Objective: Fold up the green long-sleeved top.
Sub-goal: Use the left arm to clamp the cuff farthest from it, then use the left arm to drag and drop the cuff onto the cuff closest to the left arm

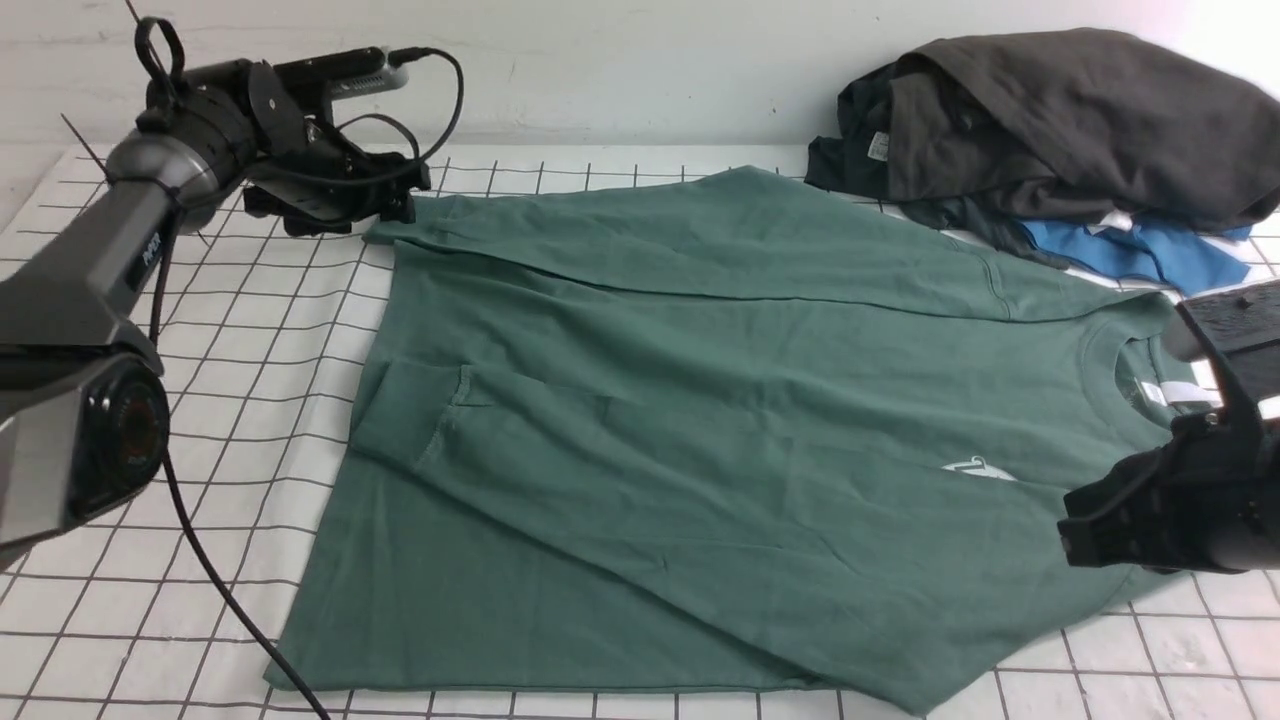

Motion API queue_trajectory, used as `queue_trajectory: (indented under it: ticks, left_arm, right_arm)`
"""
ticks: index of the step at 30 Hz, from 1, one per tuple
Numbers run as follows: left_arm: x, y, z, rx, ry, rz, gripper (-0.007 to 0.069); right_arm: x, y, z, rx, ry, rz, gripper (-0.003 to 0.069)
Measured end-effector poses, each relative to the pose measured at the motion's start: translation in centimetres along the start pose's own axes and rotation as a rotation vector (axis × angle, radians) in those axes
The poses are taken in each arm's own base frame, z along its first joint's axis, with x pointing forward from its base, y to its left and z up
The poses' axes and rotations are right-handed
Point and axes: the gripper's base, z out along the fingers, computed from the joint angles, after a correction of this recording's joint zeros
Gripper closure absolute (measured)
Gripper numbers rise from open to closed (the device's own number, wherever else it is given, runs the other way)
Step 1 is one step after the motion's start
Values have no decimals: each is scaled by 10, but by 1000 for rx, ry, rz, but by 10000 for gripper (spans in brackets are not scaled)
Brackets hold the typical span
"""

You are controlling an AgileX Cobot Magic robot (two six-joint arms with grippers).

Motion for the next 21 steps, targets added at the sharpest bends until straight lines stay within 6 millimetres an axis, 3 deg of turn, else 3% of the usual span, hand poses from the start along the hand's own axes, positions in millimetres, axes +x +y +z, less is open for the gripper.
queue_trajectory:
  ticks: [4,6,10,12,16,17,21]
  left_arm:
    - [5,4,14,1,-8,-46,227]
    - [10,7,23,-2,-7,-52,312]
    - [6,5,21,9,-27,-46,542]
    - [1,3,15,16,-38,-27,594]
    - [-24,-12,-21,46,-66,18,605]
    - [-25,-13,-22,48,-71,19,605]
    - [-43,-38,-82,75,9,74,605]
  right_arm:
    - [0,0,0,-1,2,1,669]
    - [0,0,0,-1,2,1,669]
    - [0,0,0,-1,2,1,669]
    - [0,0,0,-1,2,1,669]
    - [0,0,0,-1,2,-8,669]
    - [0,0,0,-1,2,-11,669]
    - [0,0,0,-2,4,-36,669]
